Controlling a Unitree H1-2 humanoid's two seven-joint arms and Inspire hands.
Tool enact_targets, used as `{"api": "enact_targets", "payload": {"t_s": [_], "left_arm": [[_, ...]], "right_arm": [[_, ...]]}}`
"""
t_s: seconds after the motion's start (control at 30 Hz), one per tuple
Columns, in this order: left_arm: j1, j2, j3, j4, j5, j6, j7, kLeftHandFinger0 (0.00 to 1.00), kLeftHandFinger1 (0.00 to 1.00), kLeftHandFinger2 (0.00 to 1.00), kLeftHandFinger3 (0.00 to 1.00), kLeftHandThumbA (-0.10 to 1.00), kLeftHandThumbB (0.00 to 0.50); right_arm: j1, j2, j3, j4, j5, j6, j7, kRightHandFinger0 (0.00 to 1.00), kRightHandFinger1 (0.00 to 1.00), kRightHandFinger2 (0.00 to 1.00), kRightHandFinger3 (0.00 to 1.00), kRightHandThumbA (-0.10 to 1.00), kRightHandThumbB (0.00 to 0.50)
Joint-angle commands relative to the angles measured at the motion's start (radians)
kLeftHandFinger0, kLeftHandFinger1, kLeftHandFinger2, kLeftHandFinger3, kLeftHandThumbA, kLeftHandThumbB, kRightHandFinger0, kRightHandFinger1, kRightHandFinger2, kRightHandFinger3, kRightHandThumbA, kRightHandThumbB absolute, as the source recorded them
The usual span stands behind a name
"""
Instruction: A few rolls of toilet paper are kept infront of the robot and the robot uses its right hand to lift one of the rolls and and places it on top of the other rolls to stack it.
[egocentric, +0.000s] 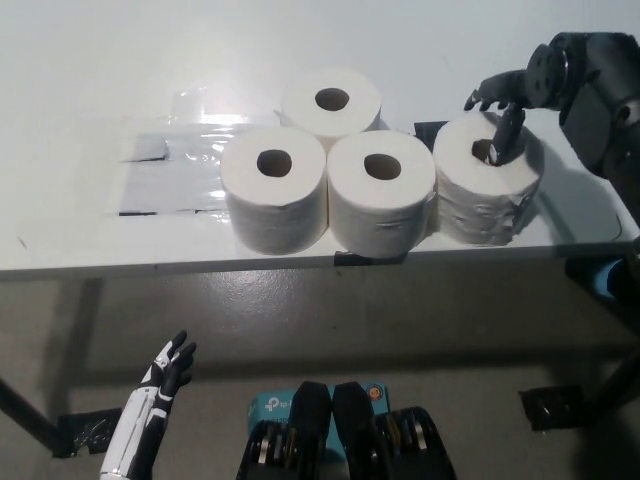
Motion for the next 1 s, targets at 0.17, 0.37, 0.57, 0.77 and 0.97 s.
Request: {"api": "enact_targets", "payload": {"t_s": [0.17, 0.37, 0.57, 0.77, 0.97], "left_arm": [[0.001, 0.002, 0.007, -0.036, -0.009, -0.041, 0.001, 1.00, 1.00, 1.00, 1.00, 1.00, 0.217], [-0.003, -0.002, 0.012, -0.033, -0.030, -0.048, -0.002, 1.00, 1.00, 1.00, 1.00, 1.00, 0.223], [-0.009, -0.006, 0.018, -0.038, -0.033, -0.043, 0.004, 1.00, 1.00, 1.00, 1.00, 1.00, 0.202], [-0.012, -0.003, 0.020, -0.034, -0.031, -0.049, 0.003, 1.00, 1.00, 1.00, 1.00, 1.00, 0.195], [-0.014, -0.004, 0.026, -0.036, -0.037, -0.046, 0.002, 1.00, 1.00, 1.00, 1.00, 1.00, 0.210]], "right_arm": [[-0.002, 0.010, -0.015, 0.021, -0.013, 0.059, -0.115, 1.00, 1.00, 1.00, 1.00, 0.74, 0.475], [0.041, 0.005, -0.021, 0.010, -0.034, -0.020, -0.173, 0.00, 0.00, 0.01, 0.22, 0.93, 0.114], [0.044, 0.007, -0.026, 0.006, -0.021, -0.012, -0.178, 0.16, 0.27, 0.50, 0.78, 1.00, 0.005], [0.055, -0.008, -0.089, -0.001, 0.005, 0.020, -0.274, 0.29, 0.46, 0.62, 1.00, 0.88, 0.000], [0.056, -0.028, -0.079, -0.012, -0.026, 0.020, -0.360, 1.00, 1.00, 1.00, 1.00, 0.81, 0.000]]}}
